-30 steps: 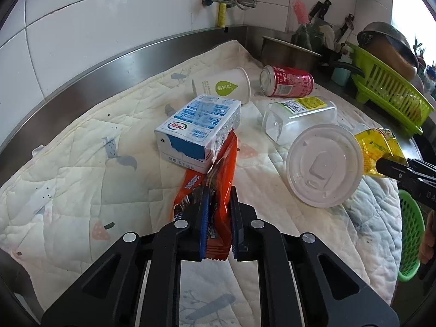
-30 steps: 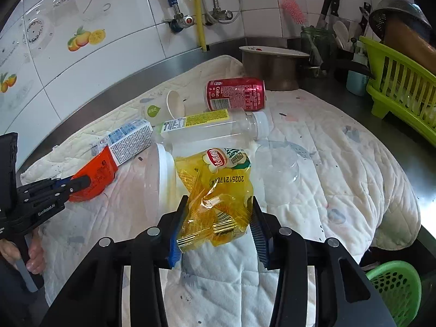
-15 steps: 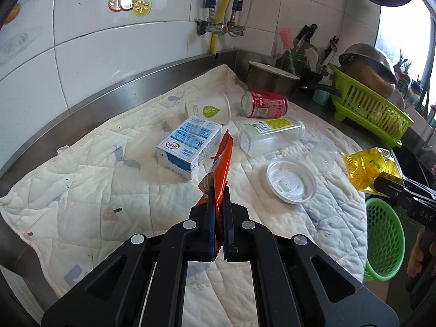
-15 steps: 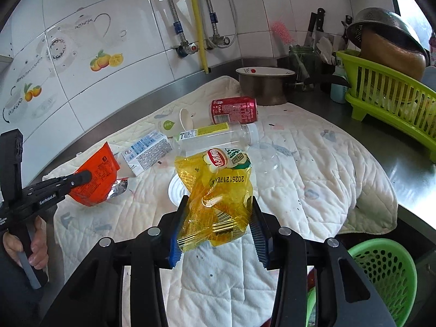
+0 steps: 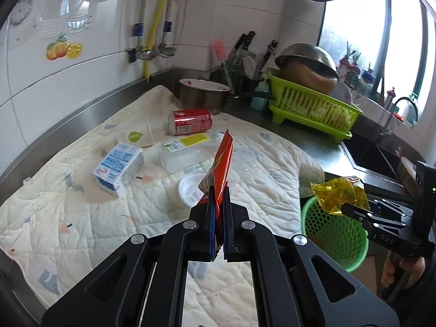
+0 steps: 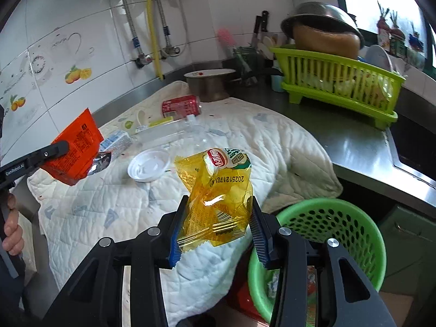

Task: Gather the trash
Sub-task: 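Carry the yellow bag and orange wrapper to the basket and release both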

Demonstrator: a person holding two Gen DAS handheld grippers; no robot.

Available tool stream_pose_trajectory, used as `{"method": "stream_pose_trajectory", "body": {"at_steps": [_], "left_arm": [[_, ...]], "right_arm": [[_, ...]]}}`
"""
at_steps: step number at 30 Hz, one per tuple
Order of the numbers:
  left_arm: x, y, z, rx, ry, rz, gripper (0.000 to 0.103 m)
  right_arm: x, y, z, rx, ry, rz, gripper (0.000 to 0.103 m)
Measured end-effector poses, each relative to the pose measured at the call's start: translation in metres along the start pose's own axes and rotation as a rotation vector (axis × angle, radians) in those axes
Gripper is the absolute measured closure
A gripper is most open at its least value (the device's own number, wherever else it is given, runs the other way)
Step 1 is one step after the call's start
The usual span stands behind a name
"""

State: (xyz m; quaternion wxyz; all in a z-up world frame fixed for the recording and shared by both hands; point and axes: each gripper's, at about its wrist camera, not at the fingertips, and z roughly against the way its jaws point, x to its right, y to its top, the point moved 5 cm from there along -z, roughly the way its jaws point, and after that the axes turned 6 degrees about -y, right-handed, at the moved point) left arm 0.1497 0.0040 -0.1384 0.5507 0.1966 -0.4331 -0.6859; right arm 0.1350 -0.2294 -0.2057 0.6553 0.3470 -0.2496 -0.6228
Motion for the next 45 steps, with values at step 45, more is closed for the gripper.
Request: {"method": "stream_pose_trajectory", "body": {"at_steps": [45], "left_arm": [[0.225, -0.048, -0.130, -0.290, -0.454, -0.197, 0.067]], "right_arm": [[0.166, -0.076, 0.060, -0.025, -0.314, -0.318, 0.028]]}}
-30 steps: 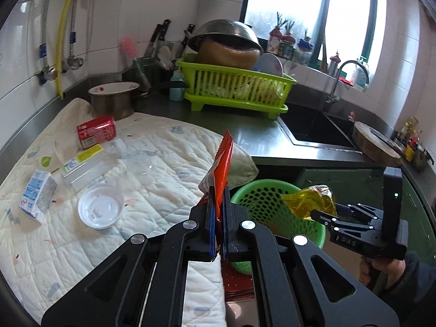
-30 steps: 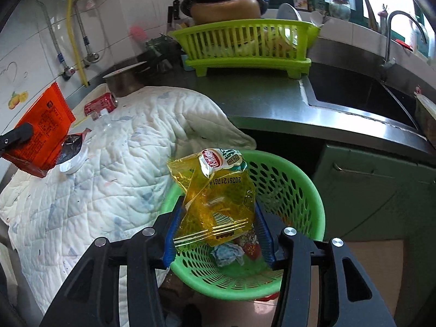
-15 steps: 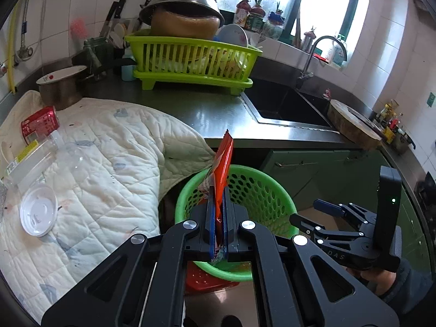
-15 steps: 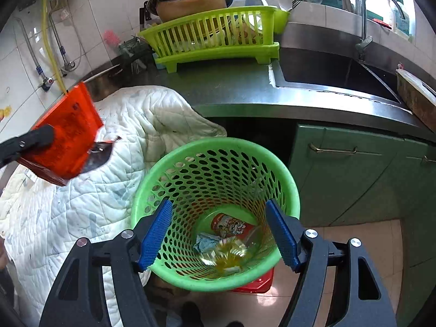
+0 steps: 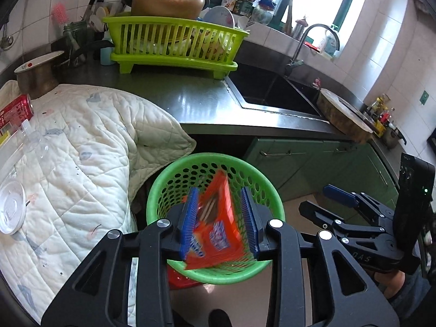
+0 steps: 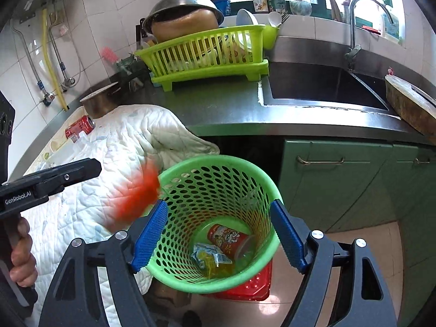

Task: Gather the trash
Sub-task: 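Carry the yellow bag and orange wrapper to the basket and release both, then return both tools to the mat and close the right tool on a clear lid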

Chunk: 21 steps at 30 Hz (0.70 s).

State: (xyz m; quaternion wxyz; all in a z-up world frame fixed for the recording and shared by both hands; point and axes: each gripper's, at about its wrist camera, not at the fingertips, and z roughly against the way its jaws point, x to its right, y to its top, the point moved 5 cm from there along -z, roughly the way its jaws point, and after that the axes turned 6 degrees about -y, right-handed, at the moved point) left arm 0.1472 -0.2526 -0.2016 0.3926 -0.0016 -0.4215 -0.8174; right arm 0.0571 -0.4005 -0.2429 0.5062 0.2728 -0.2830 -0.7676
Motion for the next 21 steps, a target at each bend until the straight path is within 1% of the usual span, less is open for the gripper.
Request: {"method": "stream_pose_trajectory", "body": {"at_steps": [5, 7, 8, 10, 12, 17, 21], "left_arm": [[-0.012, -0.001, 0.018, 0.020, 0.028, 0.019, 0.065], [-0.019, -0.001, 0.029, 0.035, 0.050, 0.031, 0.062], [-0.024, -0.001, 0.035, 0.044, 0.065, 0.038, 0.060], [-0.037, -0.002, 0.050, 0.064, 0.097, 0.061, 0.059], [-0.051, -0.002, 0.063, 0.081, 0.131, 0.080, 0.057], [-0.089, -0.007, 0.102, 0.132, 0.222, 0.149, 0.055], [-0.125, -0.016, 0.134, 0.168, 0.311, 0.204, 0.052]], "right_arm": [[-0.011, 0.006, 0.007, 0.018, 0.019, 0.023, 0.027], [-0.019, 0.009, 0.010, 0.028, 0.028, 0.038, 0.025], [-0.023, 0.011, 0.010, 0.029, 0.038, 0.044, 0.025], [-0.034, 0.014, 0.010, 0.030, 0.062, 0.059, 0.022], [-0.046, 0.018, 0.008, 0.029, 0.086, 0.079, 0.022], [-0.090, 0.025, 0.002, 0.021, 0.154, 0.160, 0.022], [-0.129, 0.029, -0.004, 0.018, 0.213, 0.220, 0.022]]}}
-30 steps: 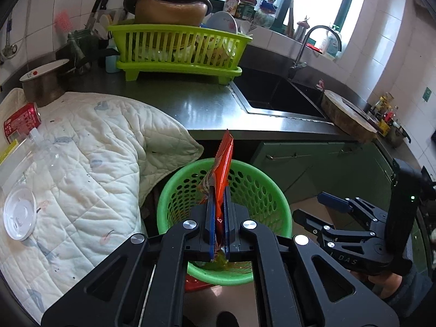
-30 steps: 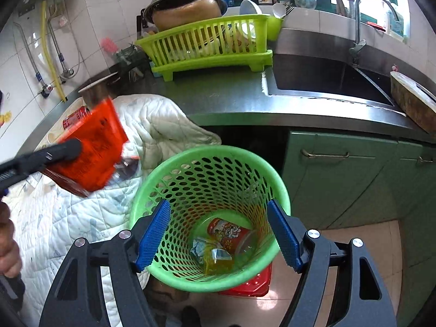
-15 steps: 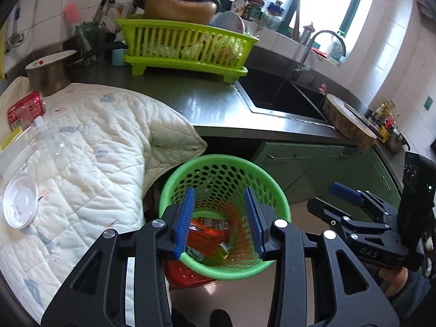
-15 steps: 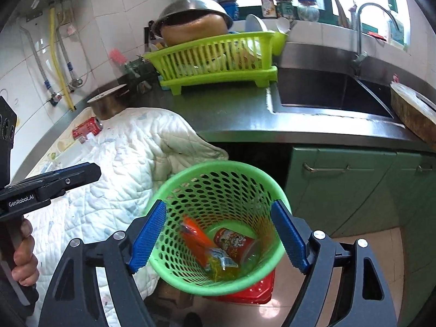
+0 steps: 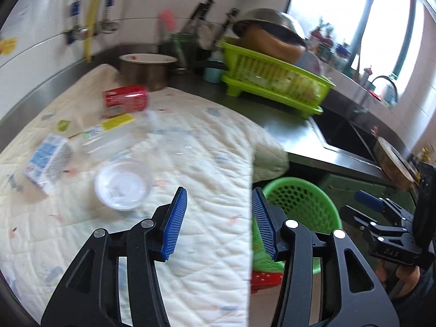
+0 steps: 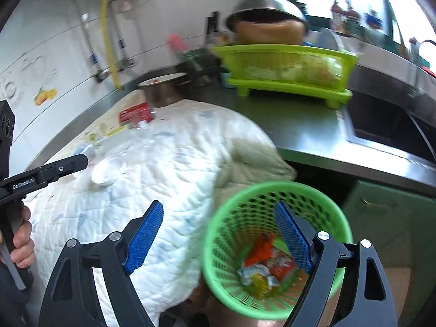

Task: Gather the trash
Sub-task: 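Return both tools to the mat and close the right tool on a clear lid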

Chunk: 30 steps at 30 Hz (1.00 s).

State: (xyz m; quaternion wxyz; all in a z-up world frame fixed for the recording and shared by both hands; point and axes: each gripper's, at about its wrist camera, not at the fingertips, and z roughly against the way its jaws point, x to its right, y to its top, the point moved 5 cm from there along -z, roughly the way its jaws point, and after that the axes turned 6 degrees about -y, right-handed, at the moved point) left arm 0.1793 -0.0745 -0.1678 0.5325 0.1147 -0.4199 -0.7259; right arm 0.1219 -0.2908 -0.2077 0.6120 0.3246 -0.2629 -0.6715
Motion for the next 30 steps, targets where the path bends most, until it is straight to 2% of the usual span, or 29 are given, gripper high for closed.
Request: {"method": "stream_pose_trajectory", "body": {"at_steps": [8, 15, 27, 30], "left_arm": [[-0.081, 0.002, 0.035, 0.053, 0.142, 0.115, 0.045], [-0.143, 0.001, 0.056, 0.082, 0.258, 0.196, 0.036], [-0.224, 0.013, 0.048, 0.055, 0.403, 0.215, 0.028], [-0.237, 0.020, 0.037, 0.035, 0.416, 0.205, 0.026]], "right_arm": [[-0.069, 0.034, -0.044, -0.022, 0.111, 0.108, 0.022], [-0.118, 0.064, -0.096, -0.060, 0.163, 0.170, 0.022], [-0.172, 0.082, -0.191, -0.145, 0.154, 0.285, 0.023], [-0.179, 0.082, -0.211, -0.170, 0.152, 0.291, 0.027]]}}
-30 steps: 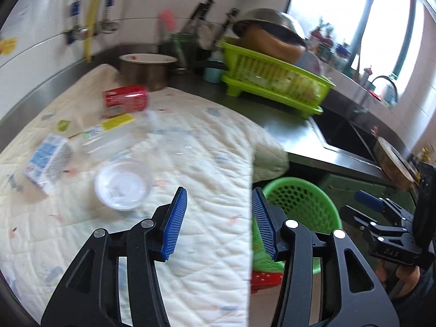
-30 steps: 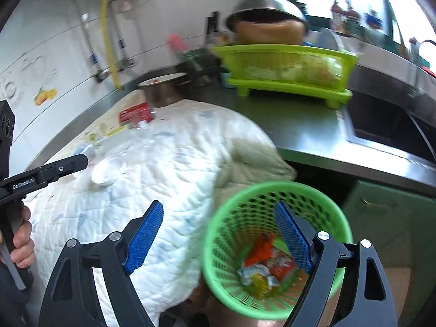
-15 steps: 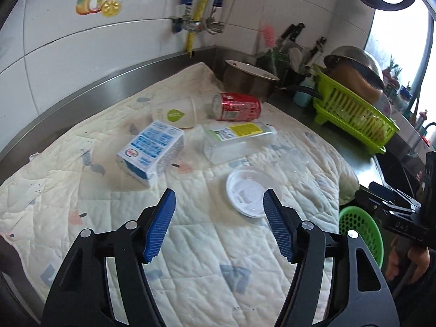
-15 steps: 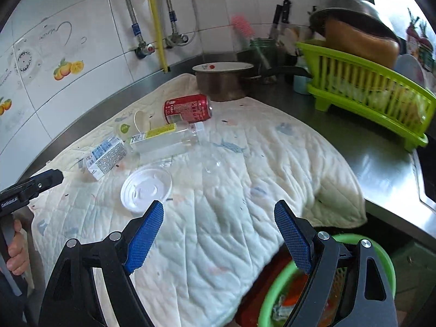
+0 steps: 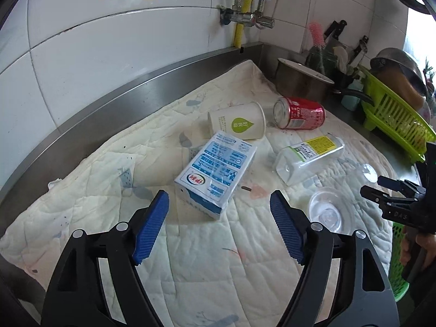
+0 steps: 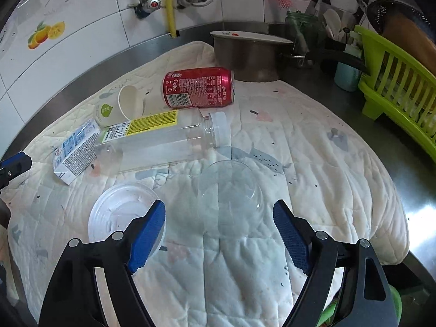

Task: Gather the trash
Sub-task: 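Return both tools to the mat and close the right tool on a clear lid, then grasp the milk carton with the left tool while the right tool lifts the clear lid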

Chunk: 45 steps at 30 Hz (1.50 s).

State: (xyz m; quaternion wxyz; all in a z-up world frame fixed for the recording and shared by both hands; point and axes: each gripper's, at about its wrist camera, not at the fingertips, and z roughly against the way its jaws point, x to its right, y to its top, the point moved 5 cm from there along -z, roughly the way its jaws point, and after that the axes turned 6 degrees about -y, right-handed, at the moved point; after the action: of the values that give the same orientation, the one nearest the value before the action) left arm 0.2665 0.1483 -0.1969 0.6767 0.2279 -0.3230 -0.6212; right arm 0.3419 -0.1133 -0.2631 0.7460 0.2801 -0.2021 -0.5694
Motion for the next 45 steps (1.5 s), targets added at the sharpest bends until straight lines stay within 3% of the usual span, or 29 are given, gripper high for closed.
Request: {"method": "stream_pose_trajectory", "body": {"at_steps": [5, 11, 22, 26, 34, 45], "left_arm": [[-0.003, 0.013, -0.032, -0.036, 0.021, -0.051, 0.022], [-0.005, 0.020, -0.067, -0.085, 0.038, -0.104, 0.021], [-0.007, 0.016, -0.102, -0.139, 0.012, -0.158, 0.020], [-0.006, 0.017, -0.108, -0.131, -0.001, -0.148, 0.026], [-0.010, 0.013, -0.087, -0.076, 0.015, -0.086, 0.038], [0.014, 0.014, 0.012, 0.096, 0.000, -0.021, 0.040]], "right_arm": [[-0.003, 0.003, -0.026, -0.036, -0.023, 0.030, 0.029], [0.002, 0.002, -0.039, -0.056, -0.029, 0.030, 0.041], [0.000, 0.000, -0.041, -0.043, -0.038, 0.053, 0.042], [-0.003, -0.001, -0.035, -0.036, -0.030, 0.053, 0.043], [-0.010, -0.001, -0.002, 0.009, 0.009, 0.025, 0.043], [-0.023, -0.014, 0.077, 0.119, 0.031, 0.033, 0.043]]}}
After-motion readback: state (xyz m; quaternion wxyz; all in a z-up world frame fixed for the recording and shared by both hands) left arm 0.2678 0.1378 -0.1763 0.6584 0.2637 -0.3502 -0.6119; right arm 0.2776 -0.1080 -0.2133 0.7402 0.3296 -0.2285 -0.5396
